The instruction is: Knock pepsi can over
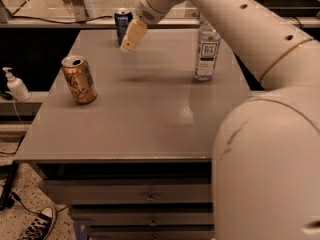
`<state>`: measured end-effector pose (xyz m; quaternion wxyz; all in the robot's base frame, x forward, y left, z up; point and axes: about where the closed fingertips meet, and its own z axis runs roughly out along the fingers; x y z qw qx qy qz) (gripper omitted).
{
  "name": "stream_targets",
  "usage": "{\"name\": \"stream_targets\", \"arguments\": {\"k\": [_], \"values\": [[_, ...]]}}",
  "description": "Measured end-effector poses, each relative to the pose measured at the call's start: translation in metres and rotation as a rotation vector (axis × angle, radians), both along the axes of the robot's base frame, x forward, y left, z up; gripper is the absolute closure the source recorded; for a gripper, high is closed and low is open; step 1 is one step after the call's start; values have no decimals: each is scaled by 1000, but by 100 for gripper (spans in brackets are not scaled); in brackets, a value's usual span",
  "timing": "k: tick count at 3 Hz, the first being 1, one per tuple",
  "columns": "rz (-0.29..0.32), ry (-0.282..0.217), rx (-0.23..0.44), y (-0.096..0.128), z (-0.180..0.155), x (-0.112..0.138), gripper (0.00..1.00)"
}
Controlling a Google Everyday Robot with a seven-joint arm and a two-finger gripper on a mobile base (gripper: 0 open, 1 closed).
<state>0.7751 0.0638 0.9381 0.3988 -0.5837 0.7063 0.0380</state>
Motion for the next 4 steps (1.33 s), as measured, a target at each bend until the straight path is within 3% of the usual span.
{"name": "stream_targets", "arguments": {"k": [1, 2, 4], "values": [[-63, -8, -8, 8, -15, 40, 0], [-148, 18, 61, 8, -38, 80, 0], [-228, 45, 267, 6, -41, 120, 0]]}}
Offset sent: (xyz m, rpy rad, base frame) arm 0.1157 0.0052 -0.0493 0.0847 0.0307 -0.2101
